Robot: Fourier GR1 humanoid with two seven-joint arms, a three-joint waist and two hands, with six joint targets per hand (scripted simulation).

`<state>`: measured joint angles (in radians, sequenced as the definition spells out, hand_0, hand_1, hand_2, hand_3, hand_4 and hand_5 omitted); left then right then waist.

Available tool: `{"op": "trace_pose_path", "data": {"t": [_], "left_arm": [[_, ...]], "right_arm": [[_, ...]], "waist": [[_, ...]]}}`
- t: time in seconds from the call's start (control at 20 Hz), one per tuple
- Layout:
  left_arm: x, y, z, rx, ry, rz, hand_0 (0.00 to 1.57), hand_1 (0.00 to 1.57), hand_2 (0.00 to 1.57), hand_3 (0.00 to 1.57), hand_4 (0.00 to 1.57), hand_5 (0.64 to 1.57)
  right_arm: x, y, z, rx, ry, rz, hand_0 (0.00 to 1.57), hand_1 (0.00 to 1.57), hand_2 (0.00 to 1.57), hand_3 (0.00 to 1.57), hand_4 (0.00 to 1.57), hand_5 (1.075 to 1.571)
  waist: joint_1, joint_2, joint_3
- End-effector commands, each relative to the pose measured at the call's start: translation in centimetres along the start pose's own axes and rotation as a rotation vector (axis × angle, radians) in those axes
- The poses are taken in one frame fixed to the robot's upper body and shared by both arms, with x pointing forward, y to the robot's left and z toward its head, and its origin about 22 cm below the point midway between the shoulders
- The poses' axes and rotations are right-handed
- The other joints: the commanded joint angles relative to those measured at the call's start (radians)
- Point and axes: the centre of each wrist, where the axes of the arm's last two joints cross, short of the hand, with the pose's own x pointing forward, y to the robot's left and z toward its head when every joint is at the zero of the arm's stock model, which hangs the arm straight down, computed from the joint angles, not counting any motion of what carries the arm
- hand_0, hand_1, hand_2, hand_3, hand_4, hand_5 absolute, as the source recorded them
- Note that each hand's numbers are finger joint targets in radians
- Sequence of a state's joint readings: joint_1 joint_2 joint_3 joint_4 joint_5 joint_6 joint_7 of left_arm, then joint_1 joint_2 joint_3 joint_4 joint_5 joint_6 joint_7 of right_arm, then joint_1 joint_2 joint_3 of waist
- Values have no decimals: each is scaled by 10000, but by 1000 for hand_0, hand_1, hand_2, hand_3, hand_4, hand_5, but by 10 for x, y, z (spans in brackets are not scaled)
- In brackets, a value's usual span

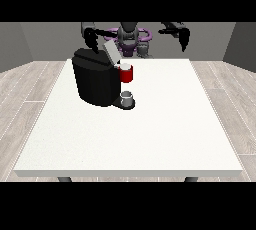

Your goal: Insert the coffee pod into the coffee machine and close the lid

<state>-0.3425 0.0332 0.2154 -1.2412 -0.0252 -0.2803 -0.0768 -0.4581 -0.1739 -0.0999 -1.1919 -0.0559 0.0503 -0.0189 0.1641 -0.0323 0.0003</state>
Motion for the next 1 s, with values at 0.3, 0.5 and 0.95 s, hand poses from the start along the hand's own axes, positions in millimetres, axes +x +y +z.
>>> {"op": "trace_pose_path", "data": {"t": [0.3, 0.5, 0.95], "left_arm": [[8, 14, 26, 369, -374, -297, 0, 0, 0, 0, 0, 1571], [28, 4, 15, 439, -679, -199, 0, 0, 0, 0, 0, 1571], [25, 13, 12, 881, -696, -495, 0, 0, 0, 0, 0, 1571]], "right_arm": [[8, -9, -19, 508, -677, 576, 0, 0, 0, 0, 0, 1571], [11, 11, -34, 407, -312, 467, 0, 0, 0, 0, 0, 1571], [33, 40, -50, 1242, -707, 887, 0, 0, 0, 0, 0, 1571]], "waist": [[-235, 576, -1], [-156, 743, -1], [-365, 1089, -3]]}}
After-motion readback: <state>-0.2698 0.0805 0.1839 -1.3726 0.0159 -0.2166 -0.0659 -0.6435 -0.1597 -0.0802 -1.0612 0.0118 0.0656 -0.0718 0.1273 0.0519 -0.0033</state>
